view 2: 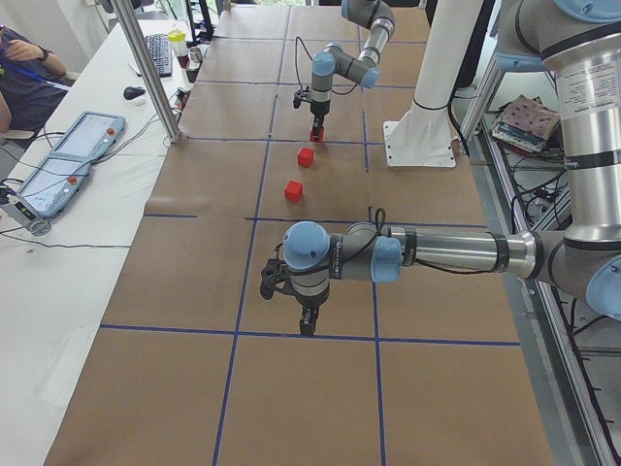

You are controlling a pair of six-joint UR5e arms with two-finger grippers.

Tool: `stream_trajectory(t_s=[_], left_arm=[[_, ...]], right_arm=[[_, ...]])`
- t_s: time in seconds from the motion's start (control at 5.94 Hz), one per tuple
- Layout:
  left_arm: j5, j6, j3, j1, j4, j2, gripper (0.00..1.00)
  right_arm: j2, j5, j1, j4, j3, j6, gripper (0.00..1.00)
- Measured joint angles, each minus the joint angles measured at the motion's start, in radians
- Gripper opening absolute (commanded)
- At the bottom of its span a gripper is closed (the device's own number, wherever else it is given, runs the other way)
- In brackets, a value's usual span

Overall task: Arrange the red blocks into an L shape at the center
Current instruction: 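Carry the red cube with the right gripper toward the center grid line, then lower the red cube at the center and open the right gripper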

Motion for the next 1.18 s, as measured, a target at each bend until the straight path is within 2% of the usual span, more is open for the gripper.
stream_trajectory(t_s=[0.34, 0.51, 1.01, 1.18], left_arm=[[0.0, -0.001, 0.002, -0.001, 0.0, 0.0, 1.0], [0.0, -0.001, 0.003, -0.001, 0.001, 0.0, 1.0], [0.0, -0.001, 0.005, -0.001, 0.001, 0.0, 1.0], [0.0, -0.001, 0.005, -0.001, 0.0, 0.0, 1.0]], right_arm=[[0.004, 0.0, -0.002, 0.0, -0.006, -0.039, 0.2], [0.004, 0.001, -0.002, -0.001, -0.006, -0.069, 0.24], [0.005, 0.001, -0.008, -0.001, -0.008, -0.089, 0.51], [0.005, 0.0, -0.009, -0.001, -0.011, -0.09, 0.76]])
